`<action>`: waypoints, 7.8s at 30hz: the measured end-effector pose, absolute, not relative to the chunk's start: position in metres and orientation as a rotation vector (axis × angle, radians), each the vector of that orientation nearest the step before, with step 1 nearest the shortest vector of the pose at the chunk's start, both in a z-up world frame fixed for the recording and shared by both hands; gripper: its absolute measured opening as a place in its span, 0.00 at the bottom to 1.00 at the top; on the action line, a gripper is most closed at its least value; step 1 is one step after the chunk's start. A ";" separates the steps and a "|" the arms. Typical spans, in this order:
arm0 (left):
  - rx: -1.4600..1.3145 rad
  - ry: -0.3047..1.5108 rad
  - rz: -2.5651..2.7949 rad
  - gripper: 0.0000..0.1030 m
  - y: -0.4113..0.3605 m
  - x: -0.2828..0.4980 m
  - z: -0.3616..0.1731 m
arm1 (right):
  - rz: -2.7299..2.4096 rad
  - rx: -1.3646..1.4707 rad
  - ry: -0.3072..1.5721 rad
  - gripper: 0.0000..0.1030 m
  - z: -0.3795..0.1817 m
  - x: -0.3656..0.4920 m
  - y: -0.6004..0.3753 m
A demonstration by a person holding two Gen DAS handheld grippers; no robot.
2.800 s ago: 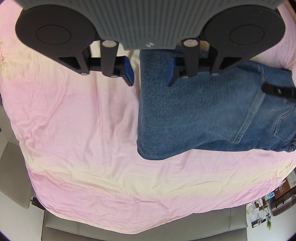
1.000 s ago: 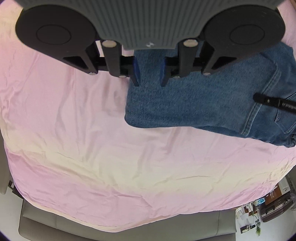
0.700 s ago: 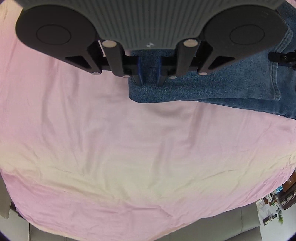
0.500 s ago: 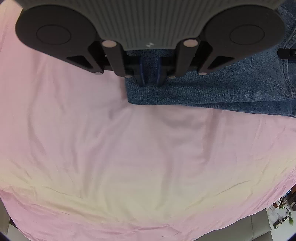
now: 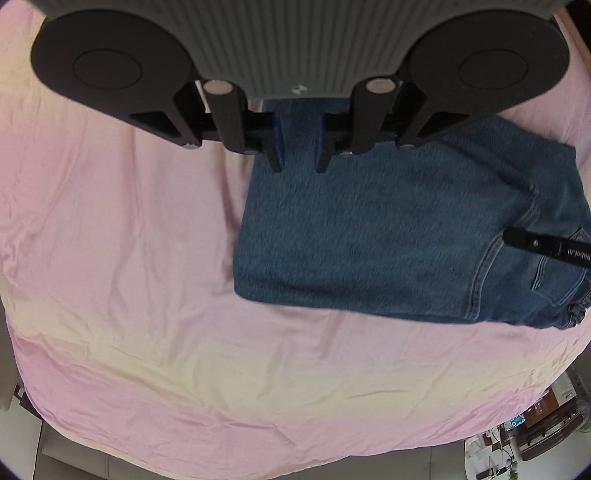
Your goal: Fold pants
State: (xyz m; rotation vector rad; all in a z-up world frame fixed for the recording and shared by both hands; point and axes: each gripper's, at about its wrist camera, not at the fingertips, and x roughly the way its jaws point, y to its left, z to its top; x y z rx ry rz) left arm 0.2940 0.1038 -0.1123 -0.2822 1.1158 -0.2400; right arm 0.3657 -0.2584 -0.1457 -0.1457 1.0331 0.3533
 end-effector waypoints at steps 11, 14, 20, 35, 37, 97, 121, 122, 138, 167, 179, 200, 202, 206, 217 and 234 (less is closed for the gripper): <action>-0.269 1.091 -0.132 0.35 0.091 0.277 -0.144 | 0.329 -0.182 1.042 0.11 -0.188 0.351 -0.251; -0.259 1.080 -0.094 0.37 0.086 0.276 -0.142 | 0.318 -0.184 1.054 0.11 -0.185 0.357 -0.248; -0.304 1.013 -0.070 0.37 0.095 0.262 -0.106 | 0.310 -0.276 1.063 0.12 -0.169 0.360 -0.231; -0.461 0.858 0.268 0.59 0.228 0.194 -0.048 | 0.549 -0.517 0.889 0.29 -0.118 0.347 -0.117; -0.529 0.849 0.313 0.65 0.250 0.189 -0.050 | 0.586 -0.561 0.875 0.30 -0.119 0.346 -0.101; -0.119 0.473 0.061 0.48 0.120 0.197 0.026 | 0.701 -0.579 1.027 0.32 -0.137 0.410 -0.057; 0.362 0.883 -0.424 0.69 -0.064 0.248 -0.093 | 0.525 -0.382 1.159 0.38 -0.159 0.387 -0.215; 0.311 0.896 -0.435 0.70 -0.057 0.252 -0.089 | 0.525 -0.381 1.158 0.38 -0.164 0.384 -0.216; -0.191 0.859 -0.520 0.78 0.031 0.248 -0.040 | 0.421 -0.336 1.102 0.57 -0.115 0.370 -0.215; -0.293 0.998 -0.221 0.70 0.121 0.261 -0.090 | 0.276 0.570 1.200 0.77 -0.147 0.434 -0.258; -0.250 1.030 -0.278 0.70 0.123 0.259 -0.093 | 0.244 0.512 1.212 0.64 -0.151 0.471 -0.247; 0.141 1.062 -0.465 0.72 0.129 0.200 -0.054 | 0.401 0.382 1.132 0.07 -0.103 0.427 -0.208; 0.252 1.070 -0.447 0.73 0.122 0.191 -0.063 | 0.441 0.367 1.090 0.07 -0.079 0.415 -0.208; 0.338 1.087 -0.352 0.73 0.111 0.185 -0.094 | 0.433 0.294 1.063 0.04 -0.057 0.388 -0.209; 0.105 1.173 -0.240 0.22 0.147 0.195 -0.111 | 0.282 0.275 1.125 0.01 -0.125 0.379 -0.240; 0.034 1.165 -0.263 0.21 0.191 0.197 -0.051 | 0.293 0.462 1.148 0.48 -0.121 0.395 -0.271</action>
